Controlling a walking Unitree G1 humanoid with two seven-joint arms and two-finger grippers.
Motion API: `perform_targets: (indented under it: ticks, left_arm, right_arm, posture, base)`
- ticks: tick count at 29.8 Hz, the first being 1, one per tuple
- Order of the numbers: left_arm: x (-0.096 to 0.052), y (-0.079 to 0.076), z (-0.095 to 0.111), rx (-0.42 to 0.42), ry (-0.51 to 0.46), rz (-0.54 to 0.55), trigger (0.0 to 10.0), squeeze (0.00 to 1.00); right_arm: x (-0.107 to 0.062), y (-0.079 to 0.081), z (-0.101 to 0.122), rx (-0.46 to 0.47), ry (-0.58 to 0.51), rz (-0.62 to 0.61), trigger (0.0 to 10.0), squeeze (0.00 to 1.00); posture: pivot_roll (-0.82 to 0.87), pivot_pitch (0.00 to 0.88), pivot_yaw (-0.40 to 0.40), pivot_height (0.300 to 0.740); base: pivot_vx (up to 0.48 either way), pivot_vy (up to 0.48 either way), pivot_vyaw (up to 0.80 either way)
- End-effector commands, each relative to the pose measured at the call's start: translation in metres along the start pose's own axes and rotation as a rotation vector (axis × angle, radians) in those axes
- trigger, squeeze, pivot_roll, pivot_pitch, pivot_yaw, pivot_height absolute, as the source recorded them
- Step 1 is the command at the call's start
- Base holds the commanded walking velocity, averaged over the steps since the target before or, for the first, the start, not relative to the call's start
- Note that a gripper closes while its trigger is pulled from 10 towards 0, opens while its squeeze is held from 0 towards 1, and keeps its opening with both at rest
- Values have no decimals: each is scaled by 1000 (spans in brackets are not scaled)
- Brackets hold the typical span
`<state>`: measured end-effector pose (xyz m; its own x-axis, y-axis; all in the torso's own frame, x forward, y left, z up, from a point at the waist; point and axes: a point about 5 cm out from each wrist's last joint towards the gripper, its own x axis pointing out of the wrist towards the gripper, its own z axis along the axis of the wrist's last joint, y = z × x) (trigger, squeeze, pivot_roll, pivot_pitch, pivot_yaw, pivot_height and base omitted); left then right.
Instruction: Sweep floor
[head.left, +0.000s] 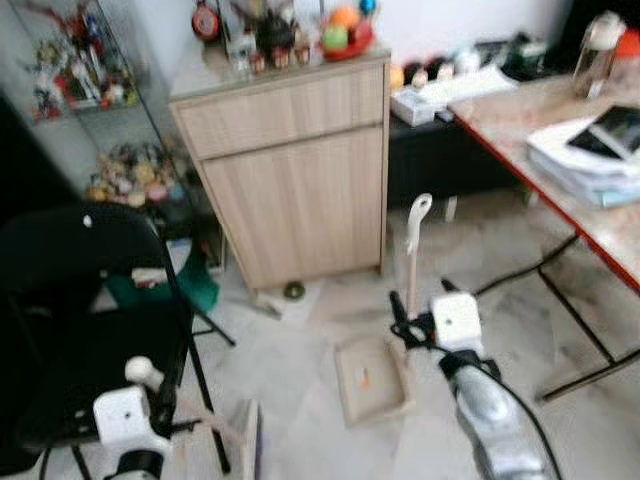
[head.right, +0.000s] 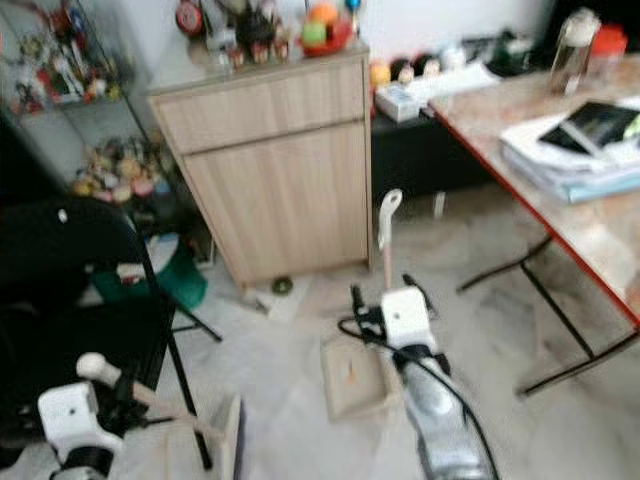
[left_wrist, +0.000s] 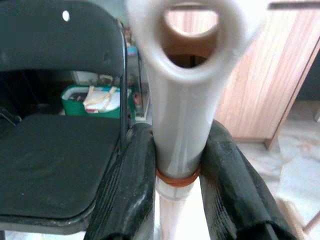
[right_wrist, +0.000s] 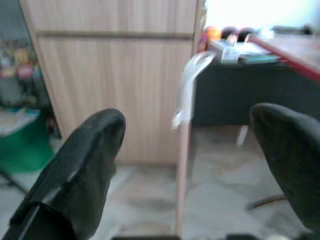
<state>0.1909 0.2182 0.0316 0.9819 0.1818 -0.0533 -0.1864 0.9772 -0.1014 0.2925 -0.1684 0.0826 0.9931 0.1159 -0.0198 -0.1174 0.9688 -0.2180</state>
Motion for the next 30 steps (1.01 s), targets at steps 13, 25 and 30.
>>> perform_targets:
  ticks: [13,25,30]
  left_arm:
    - [5,12,10,22,-31,13,10000,0]
    - [5,11,10,19,-29,10,10000,0]
    - [5,11,10,18,-29,10,10000,0]
  right_arm:
    - [1,15,2,29,3,48,10000,0]
    - [3,15,4,30,-4,50,10000,0]
    - [3,15,4,29,-4,52,10000,0]
  posture:
    - [-231,17,143,740]
    - [-231,16,140,740]
    - [-233,14,141,740]
  base:
    - [0,0,0]
    - [0,0,0]
    - [0,0,0]
